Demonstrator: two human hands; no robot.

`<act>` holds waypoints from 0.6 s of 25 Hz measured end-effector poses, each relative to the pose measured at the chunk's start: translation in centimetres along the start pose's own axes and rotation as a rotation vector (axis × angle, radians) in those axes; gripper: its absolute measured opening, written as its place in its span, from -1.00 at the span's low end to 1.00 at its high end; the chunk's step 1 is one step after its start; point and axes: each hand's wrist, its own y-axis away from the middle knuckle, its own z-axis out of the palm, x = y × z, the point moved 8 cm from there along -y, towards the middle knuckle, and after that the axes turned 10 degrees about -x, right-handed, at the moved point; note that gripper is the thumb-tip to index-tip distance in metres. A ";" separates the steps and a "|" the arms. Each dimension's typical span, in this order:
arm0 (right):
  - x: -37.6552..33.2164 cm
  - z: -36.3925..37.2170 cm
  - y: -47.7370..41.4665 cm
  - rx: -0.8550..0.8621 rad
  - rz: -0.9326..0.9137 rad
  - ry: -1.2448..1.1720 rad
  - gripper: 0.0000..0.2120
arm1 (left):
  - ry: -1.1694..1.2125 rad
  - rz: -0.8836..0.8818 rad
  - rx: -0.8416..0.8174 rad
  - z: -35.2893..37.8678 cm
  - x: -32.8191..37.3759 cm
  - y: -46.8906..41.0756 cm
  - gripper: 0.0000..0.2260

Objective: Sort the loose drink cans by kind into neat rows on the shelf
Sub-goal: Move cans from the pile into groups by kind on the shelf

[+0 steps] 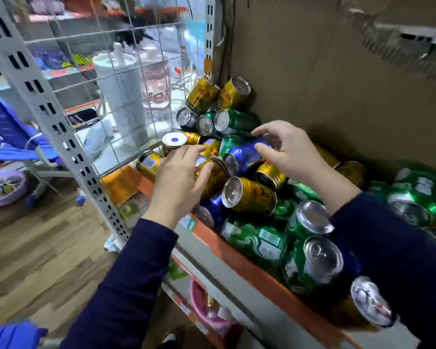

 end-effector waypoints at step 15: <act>1.8 6.2 -2.7 -0.302 0.265 0.325 -0.22 | 0.154 0.309 -0.214 0.7 -5.5 -6.5 -0.68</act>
